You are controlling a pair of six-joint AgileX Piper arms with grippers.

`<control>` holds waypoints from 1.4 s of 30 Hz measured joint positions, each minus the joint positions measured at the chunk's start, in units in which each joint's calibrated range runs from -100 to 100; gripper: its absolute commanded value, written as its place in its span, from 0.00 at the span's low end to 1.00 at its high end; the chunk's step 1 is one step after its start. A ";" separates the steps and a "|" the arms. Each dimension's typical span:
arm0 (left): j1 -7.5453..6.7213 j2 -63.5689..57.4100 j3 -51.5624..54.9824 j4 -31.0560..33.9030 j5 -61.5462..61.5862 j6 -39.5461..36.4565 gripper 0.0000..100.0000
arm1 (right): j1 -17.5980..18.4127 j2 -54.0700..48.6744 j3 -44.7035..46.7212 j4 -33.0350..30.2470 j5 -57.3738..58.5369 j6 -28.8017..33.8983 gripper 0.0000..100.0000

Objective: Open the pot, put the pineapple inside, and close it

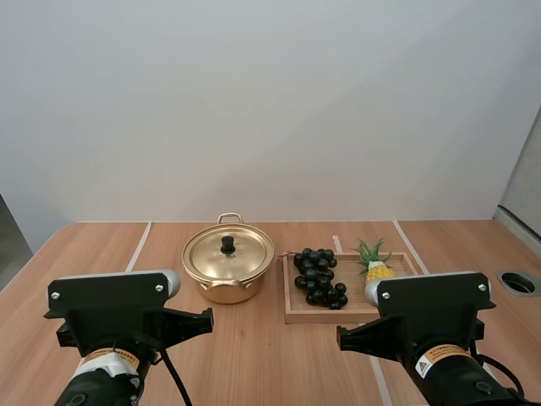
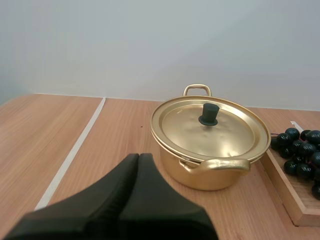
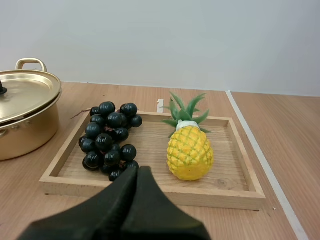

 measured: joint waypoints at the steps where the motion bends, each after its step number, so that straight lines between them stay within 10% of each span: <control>1: 0.00 0.00 0.00 0.00 0.00 0.00 0.00 | 0.00 0.00 0.00 0.00 0.00 0.00 0.00; 42: 0.00 0.00 0.00 0.00 0.00 0.00 0.00 | 0.00 0.00 0.00 1.30 0.00 0.00 0.00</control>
